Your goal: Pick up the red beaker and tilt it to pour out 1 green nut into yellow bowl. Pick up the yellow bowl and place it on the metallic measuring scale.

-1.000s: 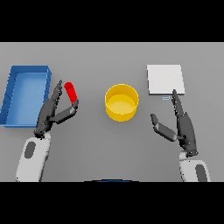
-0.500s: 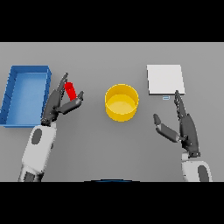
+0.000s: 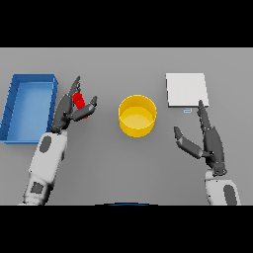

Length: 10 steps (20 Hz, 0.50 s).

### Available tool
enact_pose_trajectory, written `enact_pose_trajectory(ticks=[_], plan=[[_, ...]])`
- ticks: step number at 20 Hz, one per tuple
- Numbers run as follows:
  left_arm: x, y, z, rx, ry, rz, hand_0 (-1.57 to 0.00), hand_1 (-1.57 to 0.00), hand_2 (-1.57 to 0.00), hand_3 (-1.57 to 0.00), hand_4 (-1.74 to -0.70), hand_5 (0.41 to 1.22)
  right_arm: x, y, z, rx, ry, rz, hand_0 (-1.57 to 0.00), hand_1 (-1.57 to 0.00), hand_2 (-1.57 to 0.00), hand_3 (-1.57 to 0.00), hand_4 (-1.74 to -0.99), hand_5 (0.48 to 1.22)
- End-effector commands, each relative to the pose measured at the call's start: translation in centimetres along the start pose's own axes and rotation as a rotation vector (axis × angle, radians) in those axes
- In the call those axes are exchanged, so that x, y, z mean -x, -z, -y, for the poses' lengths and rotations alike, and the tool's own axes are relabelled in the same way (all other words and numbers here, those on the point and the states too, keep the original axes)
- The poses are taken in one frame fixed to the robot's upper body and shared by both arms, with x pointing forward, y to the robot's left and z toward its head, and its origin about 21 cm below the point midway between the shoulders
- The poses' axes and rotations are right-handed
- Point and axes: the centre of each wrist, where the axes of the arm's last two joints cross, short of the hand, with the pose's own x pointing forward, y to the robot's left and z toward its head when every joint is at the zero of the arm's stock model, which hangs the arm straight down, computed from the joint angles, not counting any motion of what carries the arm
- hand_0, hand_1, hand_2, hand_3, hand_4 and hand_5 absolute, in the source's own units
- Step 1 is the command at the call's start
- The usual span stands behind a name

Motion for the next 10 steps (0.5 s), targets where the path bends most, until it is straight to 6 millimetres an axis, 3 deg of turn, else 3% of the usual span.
enact_pose_trajectory(ticks=[1,3,5,8,10], plan=[[0.1,0.1,0.2,-0.011,-0.024,0.012,0.00,-0.03,-0.07,-0.03,-1.38,0.724,0.1,-0.2,0.0,-0.002,0.006,0.005,0.00,0.00,0.00,0.00,-1.259,0.642],[-0.1,0.4,0.7,-0.033,-0.055,0.004,-0.29,-0.33,-0.36,-0.29,-1.45,0.783,0.1,-0.6,-0.1,0.002,0.009,0.011,0.00,0.00,0.00,0.00,-1.258,0.644],[0.2,0.7,0.5,-0.058,-0.037,-0.029,-0.66,-0.70,-0.73,-0.72,-1.50,0.941,0.2,-0.4,-0.3,0.007,0.005,0.007,0.00,0.00,0.00,0.00,-1.255,0.644],[-0.1,1.2,1.0,-0.035,0.006,-0.024,-1.11,-1.12,-1.14,-0.97,-1.60,1.078,0.2,-0.7,0.2,0.012,0.008,0.012,0.00,0.00,0.00,0.00,-1.252,0.644],[-0.1,1.1,1.4,-0.012,0.020,-0.023,-1.27,-1.29,-1.30,-1.19,-1.54,1.129,0.2,-0.6,0.0,0.007,0.013,0.000,0.00,0.00,0.00,0.00,-1.254,0.644]])
